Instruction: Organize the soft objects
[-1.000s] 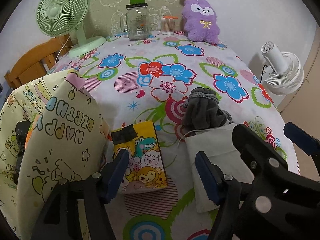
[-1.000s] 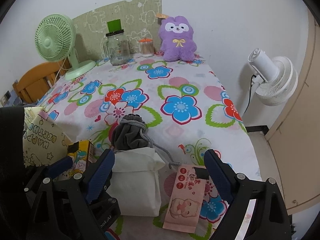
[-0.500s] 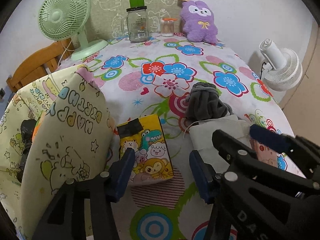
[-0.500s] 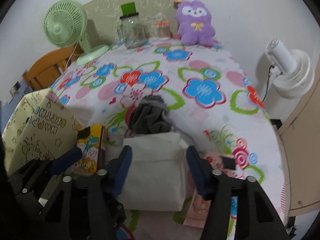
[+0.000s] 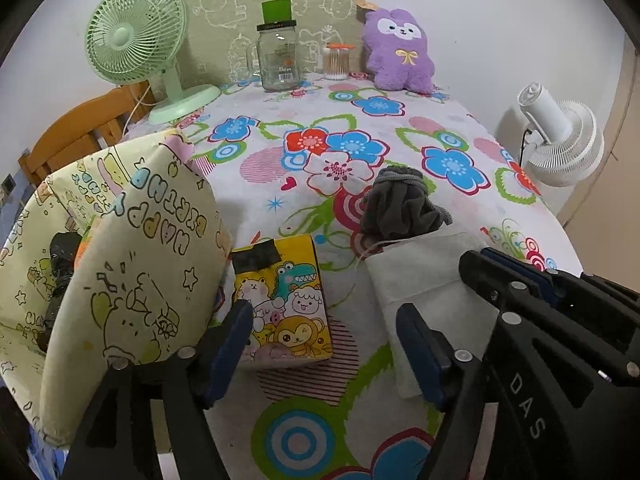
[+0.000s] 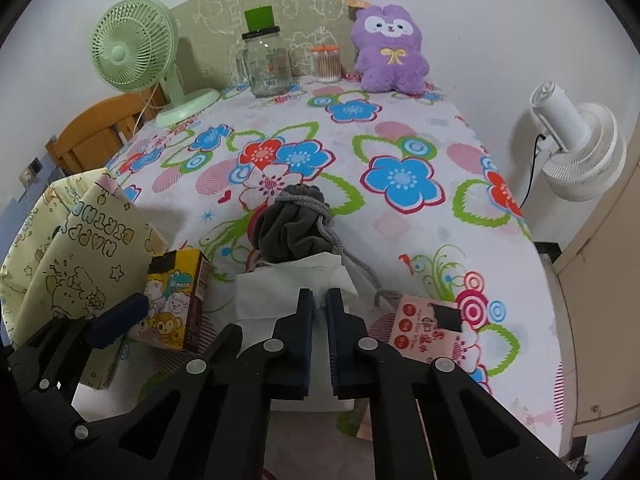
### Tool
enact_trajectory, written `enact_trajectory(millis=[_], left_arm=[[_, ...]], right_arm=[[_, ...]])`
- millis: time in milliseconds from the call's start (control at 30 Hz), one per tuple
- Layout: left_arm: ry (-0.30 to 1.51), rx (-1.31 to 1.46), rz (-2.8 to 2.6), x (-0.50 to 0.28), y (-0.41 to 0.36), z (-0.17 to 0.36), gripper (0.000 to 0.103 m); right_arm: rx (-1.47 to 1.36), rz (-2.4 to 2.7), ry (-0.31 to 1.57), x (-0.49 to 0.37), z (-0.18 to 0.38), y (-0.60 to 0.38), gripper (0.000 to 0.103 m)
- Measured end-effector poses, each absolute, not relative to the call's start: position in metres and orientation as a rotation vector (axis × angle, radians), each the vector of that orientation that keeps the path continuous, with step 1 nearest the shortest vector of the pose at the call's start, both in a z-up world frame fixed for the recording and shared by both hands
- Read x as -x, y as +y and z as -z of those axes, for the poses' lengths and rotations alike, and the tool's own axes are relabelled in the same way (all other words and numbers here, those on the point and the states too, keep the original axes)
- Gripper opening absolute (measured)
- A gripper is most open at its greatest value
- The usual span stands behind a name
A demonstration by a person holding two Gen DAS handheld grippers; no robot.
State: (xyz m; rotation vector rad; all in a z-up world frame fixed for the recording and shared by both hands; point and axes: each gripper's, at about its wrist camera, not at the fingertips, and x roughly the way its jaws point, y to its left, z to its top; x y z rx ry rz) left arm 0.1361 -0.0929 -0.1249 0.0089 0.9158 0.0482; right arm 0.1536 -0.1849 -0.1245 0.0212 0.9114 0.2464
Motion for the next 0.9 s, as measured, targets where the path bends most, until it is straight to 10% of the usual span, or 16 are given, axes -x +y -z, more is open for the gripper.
enact_trajectory(millis=[900], left_arm=[[0.937,-0.013,-0.175,-0.169,-0.092,0.145,0.097]], right_arm=[[-0.018,-0.169,0.901,-0.162,0.124,-0.195,0.009]])
